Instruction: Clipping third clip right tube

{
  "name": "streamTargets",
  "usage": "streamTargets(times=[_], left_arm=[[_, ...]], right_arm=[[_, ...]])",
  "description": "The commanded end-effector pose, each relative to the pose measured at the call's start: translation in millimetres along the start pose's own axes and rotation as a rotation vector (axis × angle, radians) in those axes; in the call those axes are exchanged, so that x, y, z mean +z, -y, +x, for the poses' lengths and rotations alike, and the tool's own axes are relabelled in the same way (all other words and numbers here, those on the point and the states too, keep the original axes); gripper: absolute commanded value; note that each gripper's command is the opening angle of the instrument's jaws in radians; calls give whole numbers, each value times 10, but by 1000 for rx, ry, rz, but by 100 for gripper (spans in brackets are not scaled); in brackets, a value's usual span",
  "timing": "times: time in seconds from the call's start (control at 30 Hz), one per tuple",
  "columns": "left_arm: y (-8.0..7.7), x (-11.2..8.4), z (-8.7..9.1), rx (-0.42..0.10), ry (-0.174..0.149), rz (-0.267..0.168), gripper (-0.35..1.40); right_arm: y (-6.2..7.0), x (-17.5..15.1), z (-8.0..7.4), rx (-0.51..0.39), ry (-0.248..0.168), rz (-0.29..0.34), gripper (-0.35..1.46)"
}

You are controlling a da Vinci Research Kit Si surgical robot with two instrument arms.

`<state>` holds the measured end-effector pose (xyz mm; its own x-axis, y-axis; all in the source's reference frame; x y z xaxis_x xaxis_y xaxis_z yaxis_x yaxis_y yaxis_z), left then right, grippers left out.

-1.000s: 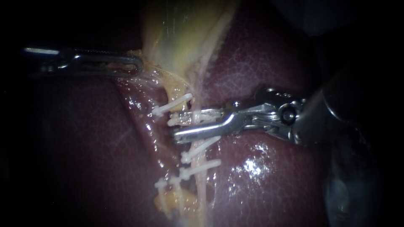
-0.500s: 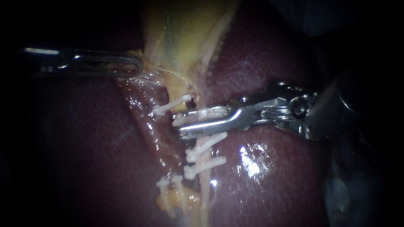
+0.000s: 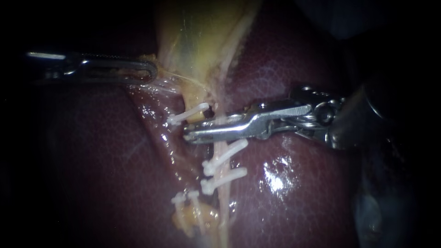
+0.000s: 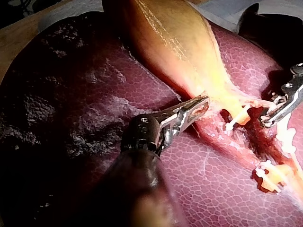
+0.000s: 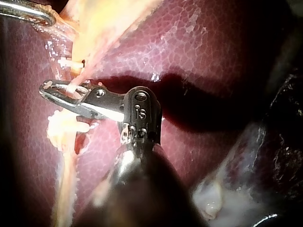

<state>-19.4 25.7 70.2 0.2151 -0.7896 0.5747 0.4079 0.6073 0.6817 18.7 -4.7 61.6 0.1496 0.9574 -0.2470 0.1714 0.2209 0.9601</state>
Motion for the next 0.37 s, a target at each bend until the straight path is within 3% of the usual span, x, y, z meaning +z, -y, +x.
streamTargets(times=[0.03, 0.37], left_arm=[[0, 0, 0, 0, 0, 0, -35], [0, 0, 0, 0, 0, 0, -35]], right_arm=[[-1, 0, -1, 0, -1, -2, -35], [-3, 3, -4, -3, 3, 4, -35]])
